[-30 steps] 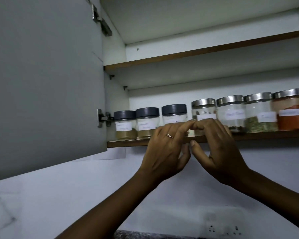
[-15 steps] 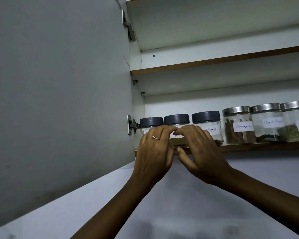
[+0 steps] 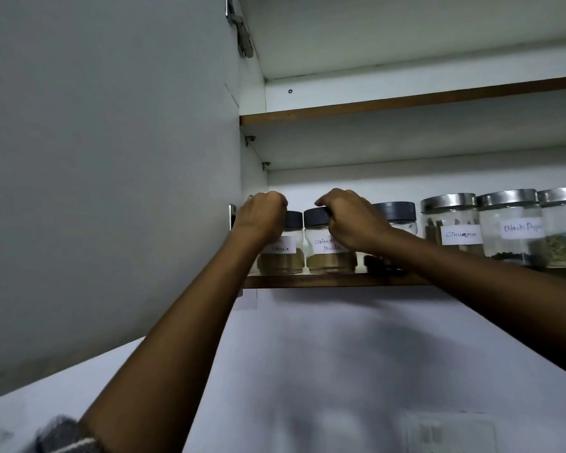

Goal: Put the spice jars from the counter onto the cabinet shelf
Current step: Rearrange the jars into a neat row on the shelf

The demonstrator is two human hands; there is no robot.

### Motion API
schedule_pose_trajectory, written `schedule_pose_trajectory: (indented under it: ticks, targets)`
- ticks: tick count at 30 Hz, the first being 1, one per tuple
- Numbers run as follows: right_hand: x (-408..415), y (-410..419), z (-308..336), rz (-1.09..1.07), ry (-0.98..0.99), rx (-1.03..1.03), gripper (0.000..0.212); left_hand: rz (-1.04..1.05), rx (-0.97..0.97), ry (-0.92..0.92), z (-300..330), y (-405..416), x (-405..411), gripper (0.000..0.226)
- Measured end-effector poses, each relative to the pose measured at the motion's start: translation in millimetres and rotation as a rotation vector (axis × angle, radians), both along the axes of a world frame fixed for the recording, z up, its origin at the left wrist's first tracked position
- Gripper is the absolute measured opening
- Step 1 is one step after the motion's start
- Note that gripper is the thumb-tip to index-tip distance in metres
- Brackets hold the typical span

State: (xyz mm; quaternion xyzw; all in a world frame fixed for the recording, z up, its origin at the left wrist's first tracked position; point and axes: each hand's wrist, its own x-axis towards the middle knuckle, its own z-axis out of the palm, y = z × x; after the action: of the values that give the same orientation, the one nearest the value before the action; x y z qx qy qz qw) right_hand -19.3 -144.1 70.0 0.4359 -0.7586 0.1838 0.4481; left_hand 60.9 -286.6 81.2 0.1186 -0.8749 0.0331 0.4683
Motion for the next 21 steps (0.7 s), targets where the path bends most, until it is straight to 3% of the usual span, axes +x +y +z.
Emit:
schedule_pose_trajectory:
  ticks: [3, 11, 21]
  targets:
    - [-3, 0, -2, 0.013, -0.061, 0.012, 0.036, 0.002, 0.015, -0.119, 3, -3, -1, 0.027]
    - [-12, -1, 3, 0.056, -0.045, 0.001, 0.044, -0.024, -0.013, -0.172, 12, -6, -2, 0.027]
    - [-17, -10, 9, 0.007, -0.068, 0.015, 0.033, -0.074, 0.017, -0.234, 21, -15, -12, 0.025]
